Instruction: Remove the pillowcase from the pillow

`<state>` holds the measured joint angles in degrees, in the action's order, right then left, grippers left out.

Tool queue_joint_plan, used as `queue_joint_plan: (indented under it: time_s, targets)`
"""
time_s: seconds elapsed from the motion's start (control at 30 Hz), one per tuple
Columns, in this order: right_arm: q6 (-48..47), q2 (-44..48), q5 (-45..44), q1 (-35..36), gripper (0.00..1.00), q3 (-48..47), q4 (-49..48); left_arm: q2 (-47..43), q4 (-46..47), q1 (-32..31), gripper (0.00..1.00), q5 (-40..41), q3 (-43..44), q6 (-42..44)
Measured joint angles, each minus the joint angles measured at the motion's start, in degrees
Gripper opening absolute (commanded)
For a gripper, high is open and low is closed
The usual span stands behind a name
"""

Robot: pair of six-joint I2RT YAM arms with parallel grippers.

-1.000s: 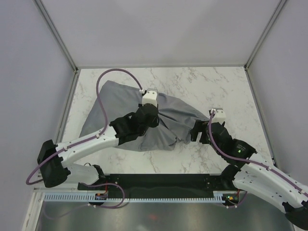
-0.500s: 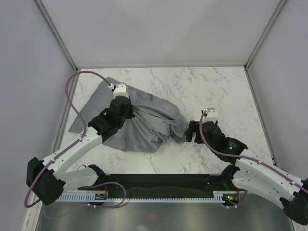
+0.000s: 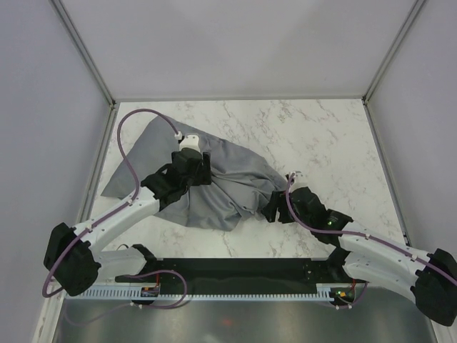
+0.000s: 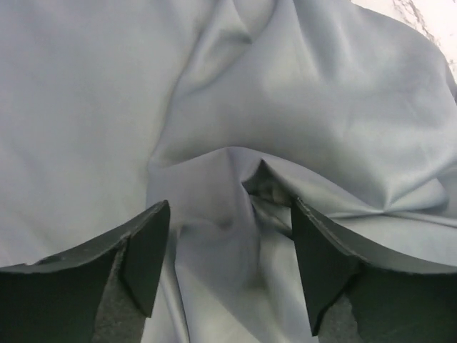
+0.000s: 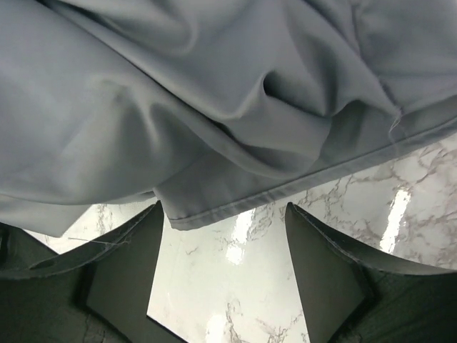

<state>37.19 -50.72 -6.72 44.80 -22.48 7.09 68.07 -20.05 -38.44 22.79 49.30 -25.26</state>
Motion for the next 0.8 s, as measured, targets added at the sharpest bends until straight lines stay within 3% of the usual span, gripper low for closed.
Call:
queue_joint_plan:
  time_s: [0.13,0.4,0.8]
  targets:
    - [2.3,0.2,2.0,0.5,0.75,3.8,-1.7,-0.8,0.1,-4.6,0.82,1.5,0.0,0.8]
    - [3.6,9.0,-2.3,0.8,0.77,4.2,3.9,-4.1,3.5,-23.2,0.91,8.5,0.0,6.4]
    - [6.1,20.9,-11.3,0.8,0.80,1.9,16.5,4.5,12.4,-36.5,0.91,5.2,0.1,17.4]
